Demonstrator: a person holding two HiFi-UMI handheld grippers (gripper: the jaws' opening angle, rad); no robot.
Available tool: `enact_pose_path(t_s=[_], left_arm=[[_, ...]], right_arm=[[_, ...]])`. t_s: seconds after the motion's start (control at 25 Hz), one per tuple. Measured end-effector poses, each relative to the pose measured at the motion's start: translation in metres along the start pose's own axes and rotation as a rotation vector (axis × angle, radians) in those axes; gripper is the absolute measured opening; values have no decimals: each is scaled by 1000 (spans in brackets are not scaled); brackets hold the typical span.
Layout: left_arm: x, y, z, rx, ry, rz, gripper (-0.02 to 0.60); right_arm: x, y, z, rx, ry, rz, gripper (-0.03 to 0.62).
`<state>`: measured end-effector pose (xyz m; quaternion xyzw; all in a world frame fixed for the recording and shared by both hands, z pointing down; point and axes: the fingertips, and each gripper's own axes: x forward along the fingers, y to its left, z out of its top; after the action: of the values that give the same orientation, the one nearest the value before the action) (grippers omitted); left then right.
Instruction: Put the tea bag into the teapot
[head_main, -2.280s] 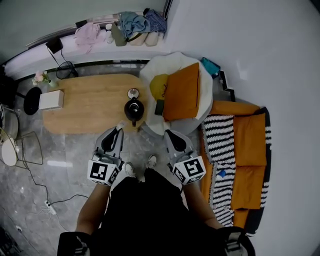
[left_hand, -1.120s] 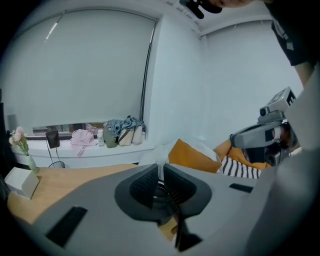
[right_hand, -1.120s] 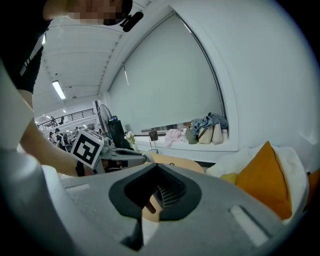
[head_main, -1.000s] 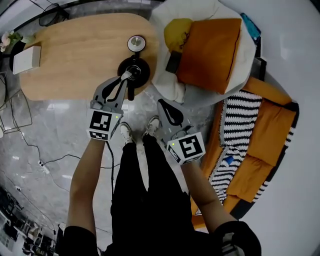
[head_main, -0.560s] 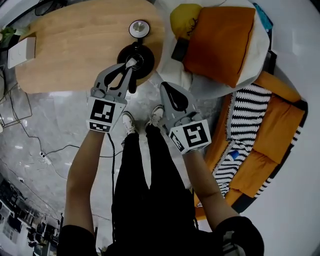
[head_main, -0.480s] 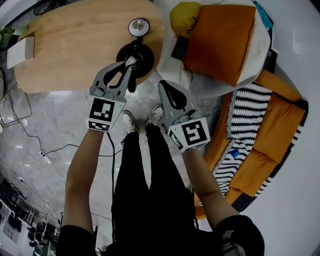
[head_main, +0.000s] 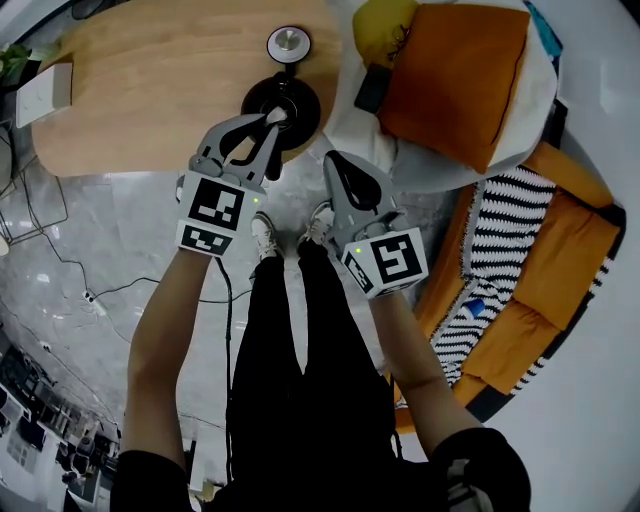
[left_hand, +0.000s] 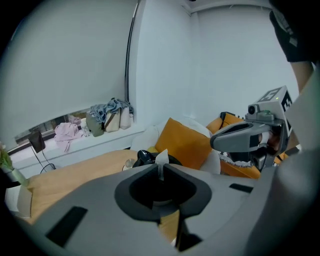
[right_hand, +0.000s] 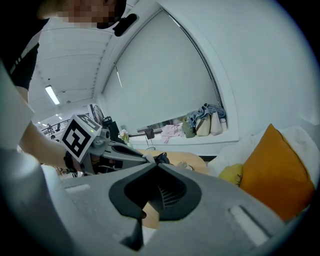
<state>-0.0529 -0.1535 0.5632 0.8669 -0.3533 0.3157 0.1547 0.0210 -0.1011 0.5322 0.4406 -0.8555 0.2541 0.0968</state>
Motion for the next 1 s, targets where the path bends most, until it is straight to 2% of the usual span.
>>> enact_pose_path(t_s=[0.12, 0.32, 1.0], left_arm=[[6, 1, -7, 6, 71, 1, 34], [13, 4, -15, -5, 142, 2, 34], [26, 8, -20, -14, 256, 5, 34]], right_arm=[[1, -3, 0, -1, -2, 1, 5], [4, -7, 0, -7, -5, 4, 5], [8, -11, -5, -4, 5, 20, 5]])
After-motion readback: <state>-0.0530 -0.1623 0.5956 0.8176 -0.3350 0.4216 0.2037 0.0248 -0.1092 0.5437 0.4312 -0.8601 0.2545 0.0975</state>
